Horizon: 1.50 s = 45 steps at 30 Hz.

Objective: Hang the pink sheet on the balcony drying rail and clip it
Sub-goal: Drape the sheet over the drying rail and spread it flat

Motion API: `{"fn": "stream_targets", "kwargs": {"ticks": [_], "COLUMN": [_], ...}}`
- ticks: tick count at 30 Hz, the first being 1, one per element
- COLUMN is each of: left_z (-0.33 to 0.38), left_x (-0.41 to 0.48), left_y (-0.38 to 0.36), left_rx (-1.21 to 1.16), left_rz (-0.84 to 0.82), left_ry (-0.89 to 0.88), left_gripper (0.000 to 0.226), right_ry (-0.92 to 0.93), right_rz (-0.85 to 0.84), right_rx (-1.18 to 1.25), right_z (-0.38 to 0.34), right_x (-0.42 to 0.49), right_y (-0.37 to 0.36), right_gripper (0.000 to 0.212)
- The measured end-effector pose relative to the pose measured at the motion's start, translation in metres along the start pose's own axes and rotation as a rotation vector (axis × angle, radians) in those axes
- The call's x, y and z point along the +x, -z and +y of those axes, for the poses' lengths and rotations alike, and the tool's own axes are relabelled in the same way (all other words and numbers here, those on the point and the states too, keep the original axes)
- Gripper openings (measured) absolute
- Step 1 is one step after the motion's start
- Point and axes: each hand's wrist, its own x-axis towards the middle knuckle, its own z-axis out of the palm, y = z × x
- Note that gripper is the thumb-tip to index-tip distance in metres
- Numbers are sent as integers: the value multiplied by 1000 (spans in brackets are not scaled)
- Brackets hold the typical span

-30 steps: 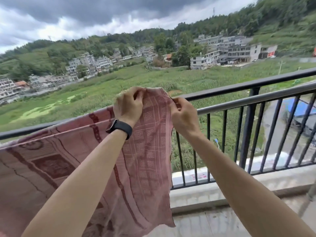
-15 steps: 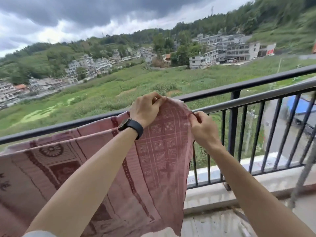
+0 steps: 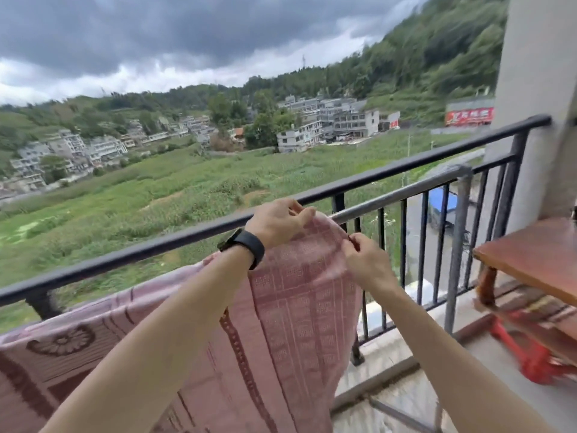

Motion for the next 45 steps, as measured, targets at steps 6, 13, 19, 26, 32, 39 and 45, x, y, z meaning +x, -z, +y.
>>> {"fn": "stream_targets", "kwargs": {"ticks": [6, 13, 19, 26, 32, 39, 45], "left_z": [17, 24, 100, 170, 225, 241, 241], "left_x": [46, 76, 114, 165, 209, 234, 258], "left_y": [-32, -32, -60, -120, -172, -180, -199], "left_rx": [111, 3, -5, -19, 67, 3, -75], "left_rz": [-114, 105, 258, 270, 241, 456, 482], "left_ry": [-19, -169, -403, -438, -293, -82, -40], "left_gripper": [51, 22, 18, 21, 13, 17, 7], "right_ry": [33, 197, 183, 264, 201, 355, 314], "right_rz": [-36, 4, 293, 440, 132, -98, -135], "right_rx": [72, 120, 180, 195, 46, -46, 130], "right_z": [29, 31, 54, 95, 150, 166, 184], "right_x": [21, 51, 91, 125, 169, 232, 300], "right_y": [10, 26, 63, 166, 236, 302, 311], "right_gripper": [24, 23, 18, 17, 17, 10, 14]}}
